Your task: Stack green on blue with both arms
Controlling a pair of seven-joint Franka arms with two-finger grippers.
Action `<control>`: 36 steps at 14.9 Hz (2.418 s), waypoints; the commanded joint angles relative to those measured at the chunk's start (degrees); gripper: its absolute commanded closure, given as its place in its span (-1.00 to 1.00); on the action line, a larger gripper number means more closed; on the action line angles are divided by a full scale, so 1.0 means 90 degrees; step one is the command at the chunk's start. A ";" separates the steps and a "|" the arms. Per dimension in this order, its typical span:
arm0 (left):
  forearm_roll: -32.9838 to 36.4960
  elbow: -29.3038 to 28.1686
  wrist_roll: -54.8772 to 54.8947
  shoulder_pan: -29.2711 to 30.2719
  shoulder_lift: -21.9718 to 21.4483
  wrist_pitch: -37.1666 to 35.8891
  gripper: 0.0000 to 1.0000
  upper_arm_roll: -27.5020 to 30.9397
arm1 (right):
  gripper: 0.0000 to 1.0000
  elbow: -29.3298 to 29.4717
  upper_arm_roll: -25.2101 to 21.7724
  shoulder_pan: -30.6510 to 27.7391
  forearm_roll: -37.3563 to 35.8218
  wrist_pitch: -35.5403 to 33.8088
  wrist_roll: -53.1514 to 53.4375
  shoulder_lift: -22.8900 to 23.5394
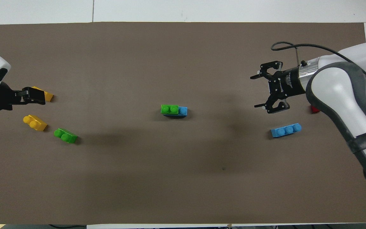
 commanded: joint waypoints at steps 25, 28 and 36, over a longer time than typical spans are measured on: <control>-0.0516 0.0859 0.0565 0.0054 -0.0062 -0.1226 -1.00 -0.0044 | -1.00 0.1024 0.0054 -0.0406 -0.3893 -0.2690 -0.7747 -0.1885; -0.0516 0.0829 0.0575 0.0064 -0.0082 -0.1207 -1.00 -0.0044 | -1.00 0.0995 0.0054 -0.0397 -0.3893 -0.2710 -0.7679 -0.1914; -0.0516 0.0829 0.0565 0.0054 -0.0101 -0.1197 -1.00 -0.0044 | -1.00 0.0937 0.0073 -0.0348 -0.4206 -0.2641 -0.7455 -0.1953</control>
